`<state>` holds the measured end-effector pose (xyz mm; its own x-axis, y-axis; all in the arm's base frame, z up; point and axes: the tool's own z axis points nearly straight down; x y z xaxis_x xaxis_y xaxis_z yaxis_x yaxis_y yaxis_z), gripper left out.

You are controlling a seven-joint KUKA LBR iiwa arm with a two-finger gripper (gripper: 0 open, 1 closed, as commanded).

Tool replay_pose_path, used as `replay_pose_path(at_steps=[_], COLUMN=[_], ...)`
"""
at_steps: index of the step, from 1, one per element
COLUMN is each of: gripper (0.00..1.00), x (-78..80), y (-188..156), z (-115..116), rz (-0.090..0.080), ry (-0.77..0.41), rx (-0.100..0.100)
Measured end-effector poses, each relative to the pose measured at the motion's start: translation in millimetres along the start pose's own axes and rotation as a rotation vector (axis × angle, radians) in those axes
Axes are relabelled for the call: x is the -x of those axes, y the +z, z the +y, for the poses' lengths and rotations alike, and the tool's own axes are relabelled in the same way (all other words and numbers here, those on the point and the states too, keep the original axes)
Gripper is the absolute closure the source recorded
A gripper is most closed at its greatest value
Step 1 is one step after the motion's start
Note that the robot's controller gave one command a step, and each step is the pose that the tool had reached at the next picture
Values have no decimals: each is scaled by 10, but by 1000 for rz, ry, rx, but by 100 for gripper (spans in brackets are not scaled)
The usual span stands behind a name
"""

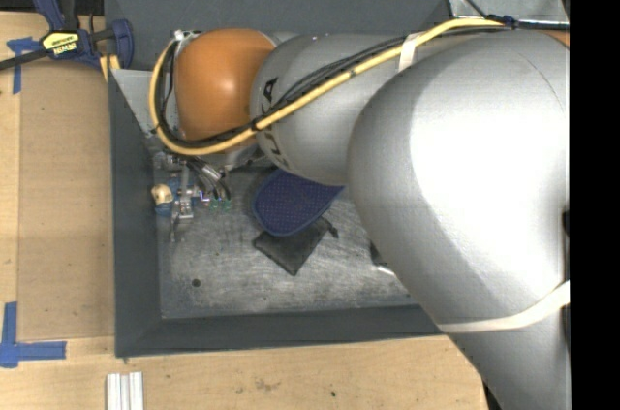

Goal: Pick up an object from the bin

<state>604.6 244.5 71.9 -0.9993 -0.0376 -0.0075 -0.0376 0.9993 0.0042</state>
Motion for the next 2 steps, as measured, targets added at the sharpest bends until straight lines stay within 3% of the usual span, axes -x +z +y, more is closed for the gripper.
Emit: replay_pose_path(at_steps=[1, 2], gripper=[0, 0], x=[162, -221], y=[-8, -24], z=[-247, -452], rz=[-2, -4], ry=[245, -193], rx=[1, -1])
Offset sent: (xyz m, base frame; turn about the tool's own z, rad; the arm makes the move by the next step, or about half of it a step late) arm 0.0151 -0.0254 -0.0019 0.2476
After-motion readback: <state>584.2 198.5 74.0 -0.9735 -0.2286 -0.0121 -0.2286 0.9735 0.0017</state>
